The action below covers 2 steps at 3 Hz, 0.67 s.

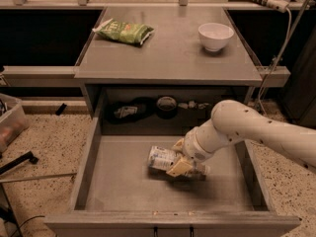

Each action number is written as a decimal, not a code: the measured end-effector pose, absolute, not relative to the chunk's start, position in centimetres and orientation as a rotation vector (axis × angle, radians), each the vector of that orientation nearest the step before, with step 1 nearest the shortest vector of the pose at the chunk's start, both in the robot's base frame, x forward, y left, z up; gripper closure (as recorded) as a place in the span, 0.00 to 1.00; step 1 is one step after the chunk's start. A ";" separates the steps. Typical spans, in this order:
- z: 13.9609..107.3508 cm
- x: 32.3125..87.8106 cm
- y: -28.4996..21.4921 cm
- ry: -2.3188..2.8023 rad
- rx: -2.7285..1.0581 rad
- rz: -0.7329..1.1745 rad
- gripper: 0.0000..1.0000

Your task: Place blue plastic bottle into top drawer

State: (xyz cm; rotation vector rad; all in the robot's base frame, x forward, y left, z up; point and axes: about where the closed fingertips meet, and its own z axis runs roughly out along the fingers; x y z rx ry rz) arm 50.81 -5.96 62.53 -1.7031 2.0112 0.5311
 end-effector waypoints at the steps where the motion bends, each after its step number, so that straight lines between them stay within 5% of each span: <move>1: 62.5 50.8 -6.0 2.011 -1.703 0.531 0.35; 2: 62.5 50.8 -6.0 2.011 -1.703 0.531 0.11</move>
Offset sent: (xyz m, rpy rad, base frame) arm 0.0000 0.0000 0.0000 0.0000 0.0000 0.0000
